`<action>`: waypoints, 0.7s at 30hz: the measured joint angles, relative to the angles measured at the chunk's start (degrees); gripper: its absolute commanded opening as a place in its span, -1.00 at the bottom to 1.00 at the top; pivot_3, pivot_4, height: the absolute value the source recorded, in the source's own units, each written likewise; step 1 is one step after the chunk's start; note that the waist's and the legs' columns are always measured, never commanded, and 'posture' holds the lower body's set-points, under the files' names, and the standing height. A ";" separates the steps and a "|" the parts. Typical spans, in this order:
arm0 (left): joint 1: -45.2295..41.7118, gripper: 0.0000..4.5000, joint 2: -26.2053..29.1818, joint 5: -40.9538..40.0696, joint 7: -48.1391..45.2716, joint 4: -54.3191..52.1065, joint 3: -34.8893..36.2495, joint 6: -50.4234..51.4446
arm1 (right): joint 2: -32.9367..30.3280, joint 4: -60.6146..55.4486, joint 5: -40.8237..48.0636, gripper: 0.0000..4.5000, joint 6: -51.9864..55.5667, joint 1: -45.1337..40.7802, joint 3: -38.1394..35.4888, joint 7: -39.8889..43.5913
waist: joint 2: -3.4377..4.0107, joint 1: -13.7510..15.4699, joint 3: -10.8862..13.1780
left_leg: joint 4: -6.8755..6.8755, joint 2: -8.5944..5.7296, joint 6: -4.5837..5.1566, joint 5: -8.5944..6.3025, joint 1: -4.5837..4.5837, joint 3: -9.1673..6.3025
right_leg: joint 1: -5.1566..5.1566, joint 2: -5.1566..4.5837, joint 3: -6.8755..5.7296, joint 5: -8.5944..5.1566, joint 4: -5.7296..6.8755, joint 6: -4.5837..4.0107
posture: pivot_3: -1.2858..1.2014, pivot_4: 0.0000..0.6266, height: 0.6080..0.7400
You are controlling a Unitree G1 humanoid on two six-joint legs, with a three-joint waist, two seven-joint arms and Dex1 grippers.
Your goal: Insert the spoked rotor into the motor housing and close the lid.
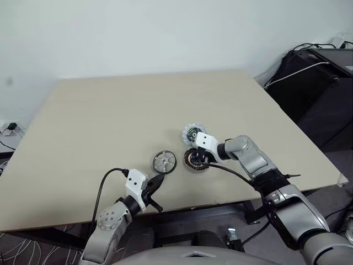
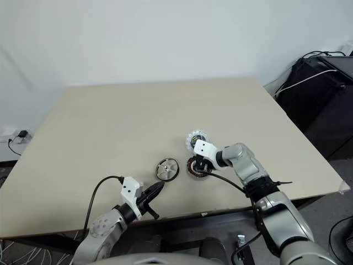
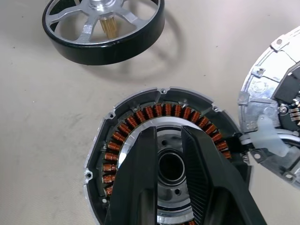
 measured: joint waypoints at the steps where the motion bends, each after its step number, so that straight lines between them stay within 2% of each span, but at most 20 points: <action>1: 0.00 -1.00 0.00 -0.01 0.00 0.00 0.00 0.00 | -0.14 0.00 0.00 -0.60 -0.13 -0.05 0.00 0.18 | 0.00 0.03 0.00 | 0.00 0.00 0.00 0.00 0.00 0.00 | 0.00 0.00 0.00 0.00 0.00 0.00 | 0.03 -1.00 1.00; 21: -0.14 -1.00 -0.01 -0.02 -0.04 0.00 -0.01 -0.01 | -0.39 0.04 -0.10 -0.60 -0.94 0.48 -0.03 -1.23 | 0.00 0.00 0.00 | 0.00 0.00 0.00 0.00 0.00 0.00 | 0.00 0.00 0.01 0.00 0.01 0.00 | 0.03 -1.00 1.00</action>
